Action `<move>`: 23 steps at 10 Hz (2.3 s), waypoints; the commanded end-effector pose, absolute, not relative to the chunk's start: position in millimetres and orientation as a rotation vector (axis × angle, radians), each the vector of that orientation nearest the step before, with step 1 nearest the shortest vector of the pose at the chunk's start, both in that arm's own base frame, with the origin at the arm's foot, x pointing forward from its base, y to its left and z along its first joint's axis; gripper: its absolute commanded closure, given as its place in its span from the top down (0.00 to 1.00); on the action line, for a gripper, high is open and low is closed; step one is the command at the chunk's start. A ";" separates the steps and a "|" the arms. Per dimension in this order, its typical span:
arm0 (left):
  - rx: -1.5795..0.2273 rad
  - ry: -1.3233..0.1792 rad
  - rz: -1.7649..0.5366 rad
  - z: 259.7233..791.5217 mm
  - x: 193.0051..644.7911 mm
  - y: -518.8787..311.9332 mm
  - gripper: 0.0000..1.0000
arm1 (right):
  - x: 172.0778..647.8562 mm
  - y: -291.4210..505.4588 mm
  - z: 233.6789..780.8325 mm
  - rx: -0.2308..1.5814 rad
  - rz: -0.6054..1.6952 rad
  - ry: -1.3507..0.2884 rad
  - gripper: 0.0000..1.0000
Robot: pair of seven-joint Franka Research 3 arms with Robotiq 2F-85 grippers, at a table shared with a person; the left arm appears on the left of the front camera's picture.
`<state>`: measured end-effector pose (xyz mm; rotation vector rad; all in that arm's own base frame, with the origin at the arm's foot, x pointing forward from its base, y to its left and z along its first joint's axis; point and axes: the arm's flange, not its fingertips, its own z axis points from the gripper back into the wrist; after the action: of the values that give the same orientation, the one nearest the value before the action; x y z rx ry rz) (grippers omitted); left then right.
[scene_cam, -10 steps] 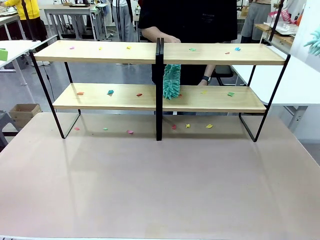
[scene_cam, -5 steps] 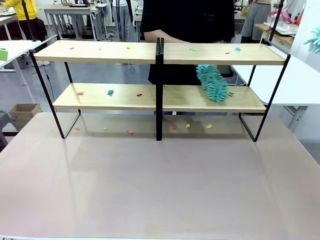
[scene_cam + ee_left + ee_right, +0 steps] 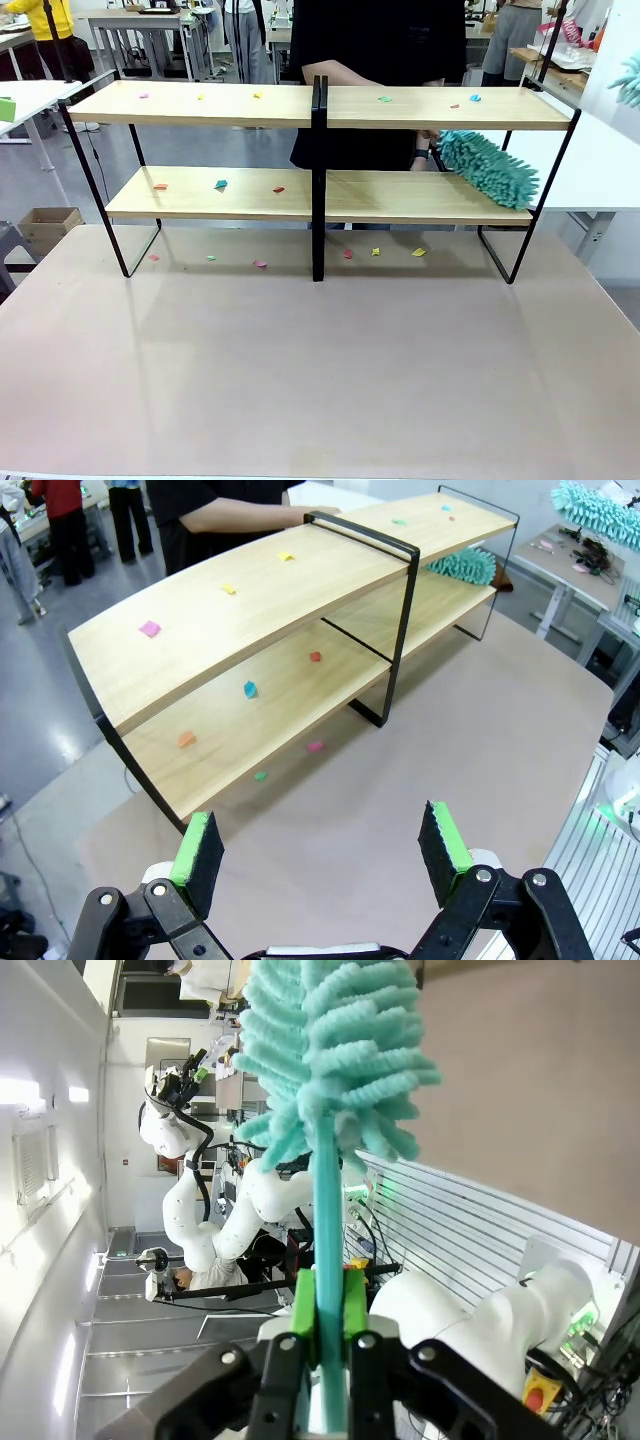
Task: Clean the shelves.
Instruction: Clean a randomly selected level of the Shelf with the Duster.
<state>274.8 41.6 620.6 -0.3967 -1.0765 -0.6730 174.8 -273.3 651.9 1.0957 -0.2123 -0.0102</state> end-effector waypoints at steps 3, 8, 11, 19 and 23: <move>-0.395 -1.071 -0.667 619.4 275.0 41.1 1.00 | 192.5 -204.2 689.7 0.999 0.111 -0.314 0.12; -0.395 -1.071 -0.667 619.4 275.0 41.1 1.00 | 211.3 21.5 750.9 0.712 0.542 -0.382 0.12; -0.395 -1.071 -0.667 619.4 275.0 41.1 1.00 | 210.7 4.9 766.2 0.730 0.496 -0.323 0.12; -0.395 -1.071 -0.667 619.4 275.0 41.1 1.00 | 340.0 321.0 787.9 0.182 0.193 -0.483 0.12; -0.395 -1.071 -0.667 619.4 275.0 41.1 1.00 | 353.1 329.4 765.7 0.271 0.297 -0.444 0.12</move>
<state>275.5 42.5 619.9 -0.4035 -1.0768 -0.6727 358.2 330.2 763.8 0.2723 -0.4259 0.3166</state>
